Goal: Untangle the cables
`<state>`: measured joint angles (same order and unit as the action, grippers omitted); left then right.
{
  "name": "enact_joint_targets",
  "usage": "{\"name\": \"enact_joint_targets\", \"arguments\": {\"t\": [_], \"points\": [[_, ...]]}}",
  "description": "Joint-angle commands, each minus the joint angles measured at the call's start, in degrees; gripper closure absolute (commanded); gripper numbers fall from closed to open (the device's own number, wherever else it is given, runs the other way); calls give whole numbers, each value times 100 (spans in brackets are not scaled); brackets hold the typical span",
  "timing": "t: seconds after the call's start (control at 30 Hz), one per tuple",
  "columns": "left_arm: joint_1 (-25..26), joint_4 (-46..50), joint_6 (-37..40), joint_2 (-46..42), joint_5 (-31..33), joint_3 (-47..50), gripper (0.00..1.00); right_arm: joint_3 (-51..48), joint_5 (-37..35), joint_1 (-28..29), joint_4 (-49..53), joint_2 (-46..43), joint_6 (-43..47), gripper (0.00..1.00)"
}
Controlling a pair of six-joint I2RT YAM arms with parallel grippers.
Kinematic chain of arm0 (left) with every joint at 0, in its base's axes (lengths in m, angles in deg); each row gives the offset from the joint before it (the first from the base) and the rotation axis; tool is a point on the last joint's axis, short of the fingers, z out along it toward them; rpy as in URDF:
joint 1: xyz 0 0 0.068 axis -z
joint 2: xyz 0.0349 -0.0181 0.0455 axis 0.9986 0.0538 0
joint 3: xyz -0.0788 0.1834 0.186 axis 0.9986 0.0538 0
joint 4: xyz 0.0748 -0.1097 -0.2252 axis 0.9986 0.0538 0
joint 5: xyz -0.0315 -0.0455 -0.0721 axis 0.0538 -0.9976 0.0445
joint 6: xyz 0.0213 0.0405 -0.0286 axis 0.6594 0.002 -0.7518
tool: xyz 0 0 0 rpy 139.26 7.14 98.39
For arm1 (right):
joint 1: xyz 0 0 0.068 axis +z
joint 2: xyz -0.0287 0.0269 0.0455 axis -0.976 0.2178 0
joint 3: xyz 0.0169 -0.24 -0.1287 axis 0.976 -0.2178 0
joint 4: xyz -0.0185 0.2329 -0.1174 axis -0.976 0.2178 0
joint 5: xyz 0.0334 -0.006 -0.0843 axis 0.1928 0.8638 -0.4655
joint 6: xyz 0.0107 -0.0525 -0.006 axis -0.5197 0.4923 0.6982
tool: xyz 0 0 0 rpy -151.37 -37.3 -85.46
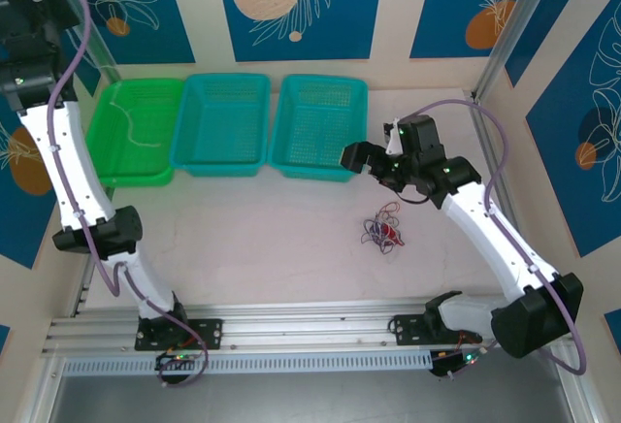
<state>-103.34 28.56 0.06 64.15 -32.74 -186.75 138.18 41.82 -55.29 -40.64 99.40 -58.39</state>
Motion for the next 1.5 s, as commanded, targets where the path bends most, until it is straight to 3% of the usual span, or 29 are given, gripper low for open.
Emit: {"name": "enact_joint_targets", "arguments": {"t": [0.0, 0.27, 0.43, 0.6, 0.83, 0.9, 0.97, 1.0, 1.13, 1.3, 1.47], "points": [[-173, -302, -380, -67, -417, 71, 100, 141, 122, 29, 25, 175, -43, 0], [-211, 210, -517, 441, -381, 526, 100, 373, 208, 138, 137, 420, -36, 1], [-211, 1061, -696, 923, -292, 541, 100, 341, 181, 169, 200, 368, -69, 0], [-198, 2016, -812, 1548, 86, 513, 100, 349, 173, 215, 231, 303, -71, 0], [-194, 2504, -830, 2142, 671, 739, 100, 296, 120, 244, 323, 128, -45, 0], [-193, 2420, -827, 2133, 880, 951, 79, 248, 70, 240, 353, 50, -45, 0], [-186, 2311, -820, 2038, 924, 1156, 45, 211, 19, 231, 388, -33, -40, 1], [-188, 2261, -834, 1989, 863, 1227, 35, 186, -2, 230, 401, -76, -32, 0], [-148, 2103, -797, 1575, 566, 1483, 12, 110, -47, 205, 402, -185, -36, 0], [-41, 2086, -879, 886, 74, 1786, 12, 60, -38, 195, 385, -210, -50, 1], [438, 1518, -970, -515, -951, 3170, 14, -354, -543, -20, 473, -351, -350, 0]]}}
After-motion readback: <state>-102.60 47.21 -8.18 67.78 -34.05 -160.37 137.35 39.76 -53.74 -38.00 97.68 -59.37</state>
